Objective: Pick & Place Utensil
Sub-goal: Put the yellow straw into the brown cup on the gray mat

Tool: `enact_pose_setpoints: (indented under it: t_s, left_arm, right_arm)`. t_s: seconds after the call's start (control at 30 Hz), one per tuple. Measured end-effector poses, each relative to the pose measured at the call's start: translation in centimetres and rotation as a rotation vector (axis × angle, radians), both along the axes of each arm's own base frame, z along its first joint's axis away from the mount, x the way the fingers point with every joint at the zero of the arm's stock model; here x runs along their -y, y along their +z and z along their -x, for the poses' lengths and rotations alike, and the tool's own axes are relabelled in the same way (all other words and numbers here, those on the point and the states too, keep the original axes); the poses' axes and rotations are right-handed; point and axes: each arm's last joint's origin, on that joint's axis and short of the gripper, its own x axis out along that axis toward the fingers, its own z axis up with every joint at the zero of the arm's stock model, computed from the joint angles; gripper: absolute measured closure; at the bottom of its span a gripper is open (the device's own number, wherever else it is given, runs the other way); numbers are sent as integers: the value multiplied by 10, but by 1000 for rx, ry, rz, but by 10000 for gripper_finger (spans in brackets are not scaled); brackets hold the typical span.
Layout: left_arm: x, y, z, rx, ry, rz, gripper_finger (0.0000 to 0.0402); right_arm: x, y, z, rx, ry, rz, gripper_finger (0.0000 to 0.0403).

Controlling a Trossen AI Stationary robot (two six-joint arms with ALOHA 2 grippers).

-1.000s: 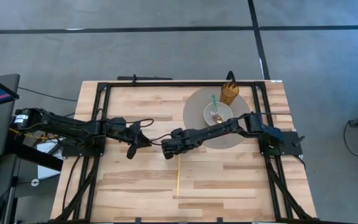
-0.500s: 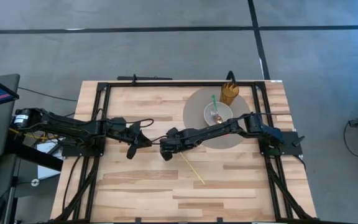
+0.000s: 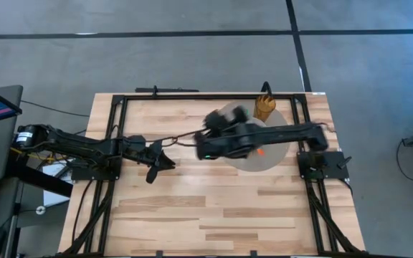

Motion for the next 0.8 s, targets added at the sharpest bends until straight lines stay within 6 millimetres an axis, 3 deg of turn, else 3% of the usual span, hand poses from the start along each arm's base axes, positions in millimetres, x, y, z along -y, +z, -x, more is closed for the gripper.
enact_pose_setpoints:
  t_s: [0.17,0.27,0.37,0.7,0.8]
  left_arm:
    - [2,0,0,-5,-9,0,325]
    - [3,0,0,-4,-17,0,325]
    - [3,0,0,-5,-17,0,325]
    - [3,0,0,-1,-24,-18,325]
    - [3,0,0,5,-29,-32,325]
  right_arm:
    - [1,50,56,86,-157,356,402]
    - [5,61,74,146,-206,465,402]
    - [22,57,82,37,-230,494,402]
    - [110,13,109,-75,-497,501,403]
    - [128,10,114,-90,-558,499,403]
